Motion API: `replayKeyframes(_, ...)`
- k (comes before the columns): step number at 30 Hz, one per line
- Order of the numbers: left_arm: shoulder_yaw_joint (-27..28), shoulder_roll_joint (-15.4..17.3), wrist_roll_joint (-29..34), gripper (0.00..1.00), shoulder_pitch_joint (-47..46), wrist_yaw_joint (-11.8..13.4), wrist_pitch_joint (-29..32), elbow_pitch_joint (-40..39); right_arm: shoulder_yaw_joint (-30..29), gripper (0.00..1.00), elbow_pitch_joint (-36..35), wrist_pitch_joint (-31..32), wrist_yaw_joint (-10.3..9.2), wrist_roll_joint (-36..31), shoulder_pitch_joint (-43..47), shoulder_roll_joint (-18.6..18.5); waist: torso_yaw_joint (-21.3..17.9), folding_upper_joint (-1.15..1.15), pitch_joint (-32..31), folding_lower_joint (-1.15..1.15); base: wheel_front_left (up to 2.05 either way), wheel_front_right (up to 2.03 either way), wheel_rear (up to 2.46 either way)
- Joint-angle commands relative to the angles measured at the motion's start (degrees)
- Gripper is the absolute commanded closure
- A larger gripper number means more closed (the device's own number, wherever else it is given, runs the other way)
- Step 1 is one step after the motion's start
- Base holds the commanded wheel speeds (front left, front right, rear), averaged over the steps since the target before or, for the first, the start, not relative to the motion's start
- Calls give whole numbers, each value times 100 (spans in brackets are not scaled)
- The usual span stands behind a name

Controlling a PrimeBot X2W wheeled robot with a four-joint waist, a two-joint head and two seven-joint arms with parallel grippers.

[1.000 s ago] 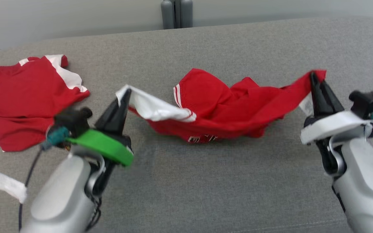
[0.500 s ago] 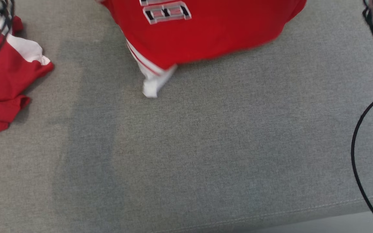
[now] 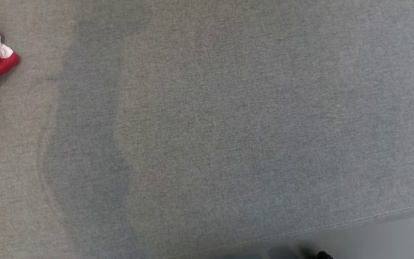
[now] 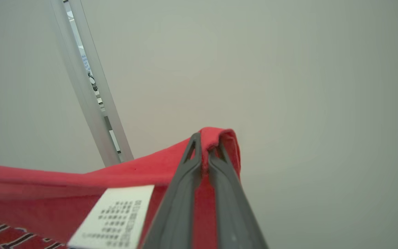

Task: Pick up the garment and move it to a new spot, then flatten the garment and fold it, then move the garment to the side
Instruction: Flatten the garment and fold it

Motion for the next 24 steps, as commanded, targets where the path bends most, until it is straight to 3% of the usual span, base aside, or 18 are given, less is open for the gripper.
replayKeyframes(1,-50,42,-86,100,25,-18,-78,53,58,100,73,-63,-4,52,28,17,19,0,47,-1,0,0,0)
replayKeyframes(6,-214,133,-386,100,635,-18,-400,-95,294,100,-21,-190,-4,332,566,133,31,0,23,-1,0,0,0)
replayKeyframes(12,-308,451,-517,100,2161,-18,-672,-838,777,100,-789,-287,-4,881,2018,87,-11,0,-335,-1,0,0,0)
replayKeyframes(14,-135,528,-430,100,2842,-18,-681,-1244,1005,100,-1128,-291,-4,1020,2654,-40,1,0,-498,-1,0,0,0)
replayKeyframes(18,485,632,-142,100,4371,221,-684,-2243,1264,100,-1854,-290,-4,1380,3846,-254,-67,0,-791,-1,0,0,0)
replayKeyframes(24,1182,349,261,100,6761,582,-682,-3726,1508,100,-2710,-289,-4,1816,5516,-497,-88,0,-1217,-1,0,0,0)
